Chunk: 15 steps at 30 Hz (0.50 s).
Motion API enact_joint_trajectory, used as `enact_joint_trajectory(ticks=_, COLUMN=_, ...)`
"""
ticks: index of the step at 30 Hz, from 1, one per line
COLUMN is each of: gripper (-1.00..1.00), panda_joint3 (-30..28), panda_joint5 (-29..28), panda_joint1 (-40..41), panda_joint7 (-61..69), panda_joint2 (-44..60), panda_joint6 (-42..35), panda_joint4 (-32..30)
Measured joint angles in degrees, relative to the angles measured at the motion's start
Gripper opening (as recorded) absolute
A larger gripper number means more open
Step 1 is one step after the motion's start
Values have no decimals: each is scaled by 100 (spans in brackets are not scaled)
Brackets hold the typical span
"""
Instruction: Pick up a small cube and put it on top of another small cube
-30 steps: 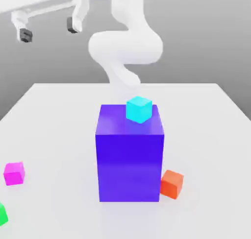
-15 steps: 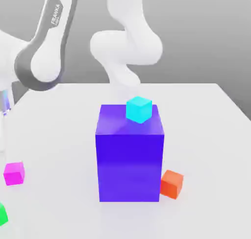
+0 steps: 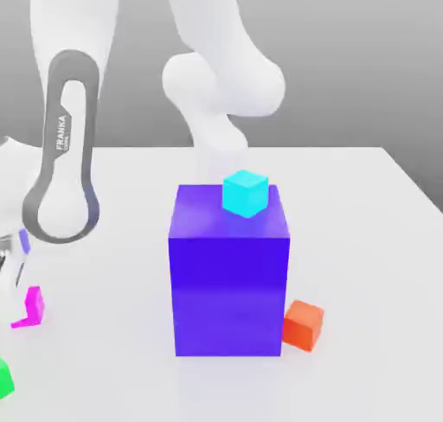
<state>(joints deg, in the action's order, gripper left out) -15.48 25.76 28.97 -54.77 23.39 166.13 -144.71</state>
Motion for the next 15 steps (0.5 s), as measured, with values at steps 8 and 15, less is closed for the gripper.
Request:
enact_joint_trajectory(ticks=8, gripper=-100, panda_joint3=-881, panda_joint5=-1139, panda_joint1=-786, panda_joint7=-994, panda_joint2=-997, panda_joint6=-951, panda_joint4=-25)
enact_joint_trajectory(ticks=15, gripper=-100, panda_joint3=-720, panda_joint5=-1352, panda_joint1=-1316, panda_joint7=-1874, panda_joint2=-621, panda_joint6=-2010, panda_joint4=1397)
